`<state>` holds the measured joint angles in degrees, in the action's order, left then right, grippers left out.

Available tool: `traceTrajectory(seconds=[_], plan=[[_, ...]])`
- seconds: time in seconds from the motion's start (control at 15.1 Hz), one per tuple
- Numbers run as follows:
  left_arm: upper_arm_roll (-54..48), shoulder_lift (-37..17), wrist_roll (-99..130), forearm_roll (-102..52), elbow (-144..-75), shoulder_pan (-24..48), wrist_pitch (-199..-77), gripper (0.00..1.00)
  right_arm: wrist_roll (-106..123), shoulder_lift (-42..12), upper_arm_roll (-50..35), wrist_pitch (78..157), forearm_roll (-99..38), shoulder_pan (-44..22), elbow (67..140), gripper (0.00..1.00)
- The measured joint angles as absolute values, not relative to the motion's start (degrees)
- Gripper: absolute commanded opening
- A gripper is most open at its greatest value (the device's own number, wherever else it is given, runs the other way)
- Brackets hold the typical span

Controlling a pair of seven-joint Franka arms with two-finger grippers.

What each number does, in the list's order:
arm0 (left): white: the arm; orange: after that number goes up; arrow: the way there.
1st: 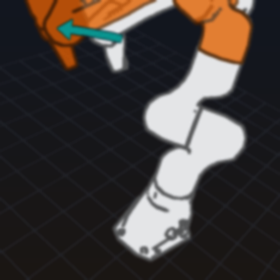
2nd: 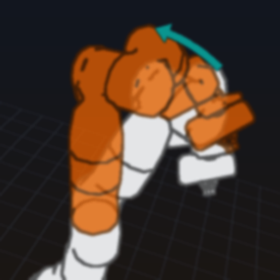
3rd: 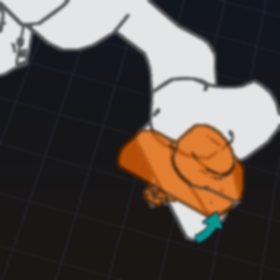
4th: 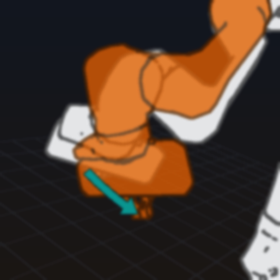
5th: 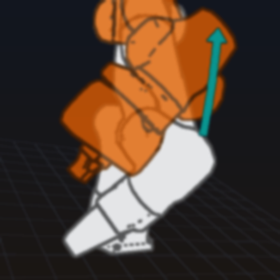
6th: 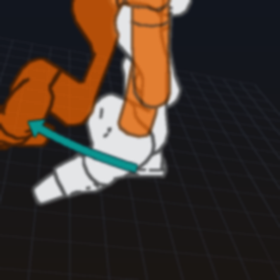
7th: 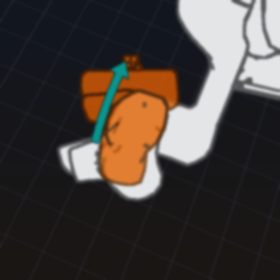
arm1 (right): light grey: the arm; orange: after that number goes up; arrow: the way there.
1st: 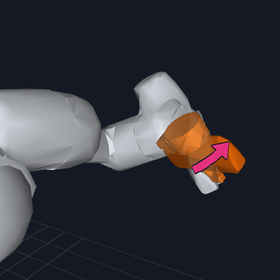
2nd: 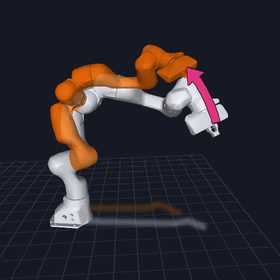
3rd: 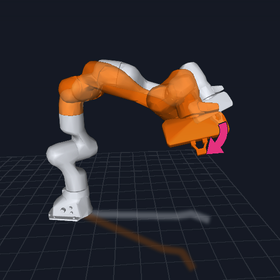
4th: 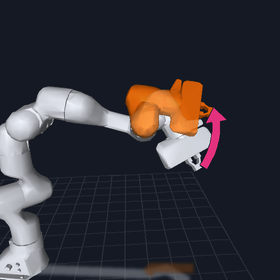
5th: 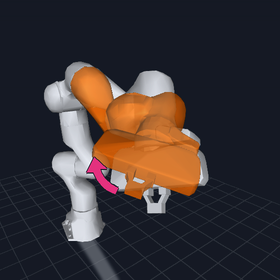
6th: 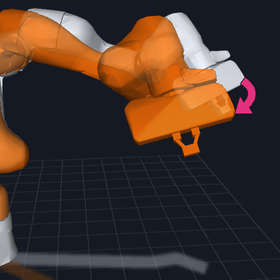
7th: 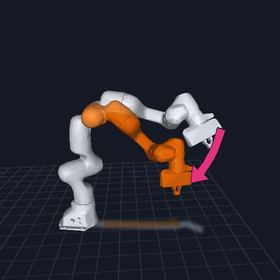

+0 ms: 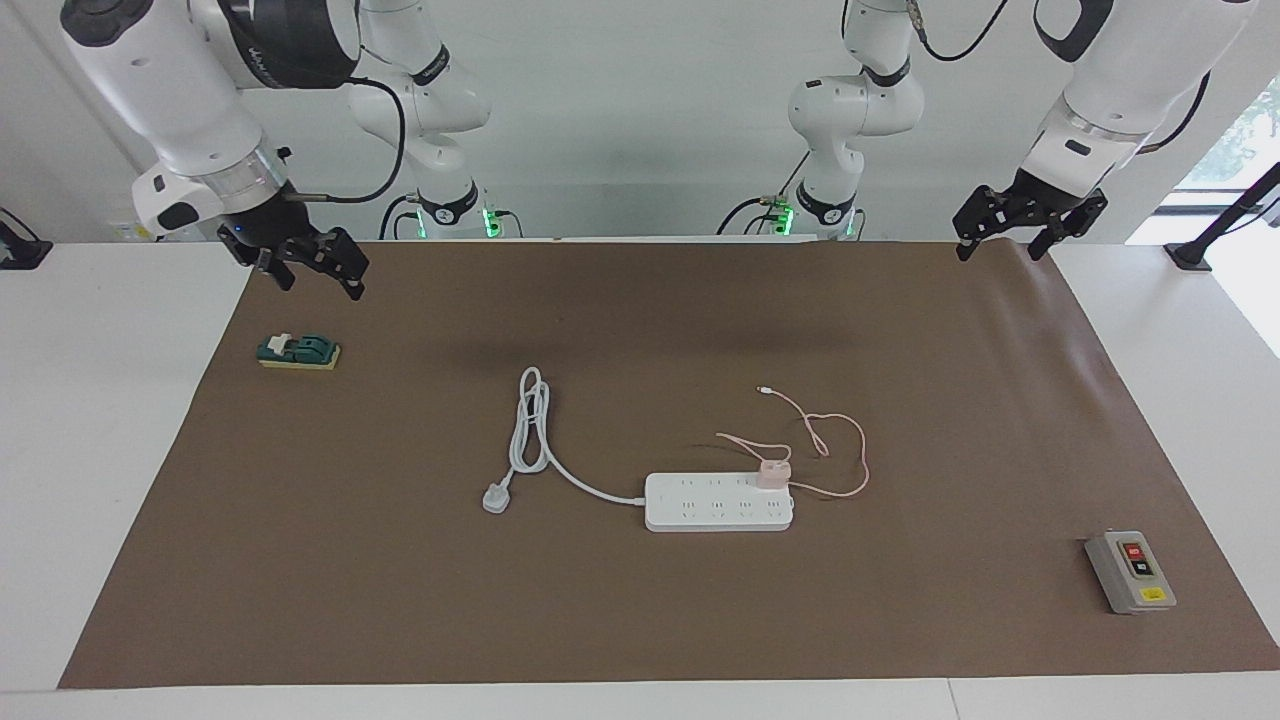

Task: Unplug charger and place it aside
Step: 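Move the right gripper to the power strip's corded end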

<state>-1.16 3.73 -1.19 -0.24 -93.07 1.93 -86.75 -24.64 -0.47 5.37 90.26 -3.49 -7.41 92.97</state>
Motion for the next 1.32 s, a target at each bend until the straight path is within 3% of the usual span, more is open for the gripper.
traceTrajectory(seconds=[0.2,0.4,0.93,1.32], plan=[[-1.2,3.7,-1.2,-0.2,-93.1,1.9,-86.7,1.0,-45.5,-0.6,4.8,90.3,-8.5,-11.7,93.1,1.0],[-1.2,3.7,-1.2,-0.2,-93.1,1.9,-86.7,1.0,-56.9,-2.0,4.8,92.0,-12.1,-11.9,93.5,1.0],[-1.2,3.7,-1.2,-0.2,-93.1,1.9,-86.7,1.0,-80.9,-11.2,4.9,107.5,-18.4,-15.8,95.2,1.0],[-1.2,3.7,-1.2,-0.2,-93.1,1.9,-86.7,1.0,-87.4,-13.9,4.7,119.3,-26.5,-20.1,99.7,1.0]])
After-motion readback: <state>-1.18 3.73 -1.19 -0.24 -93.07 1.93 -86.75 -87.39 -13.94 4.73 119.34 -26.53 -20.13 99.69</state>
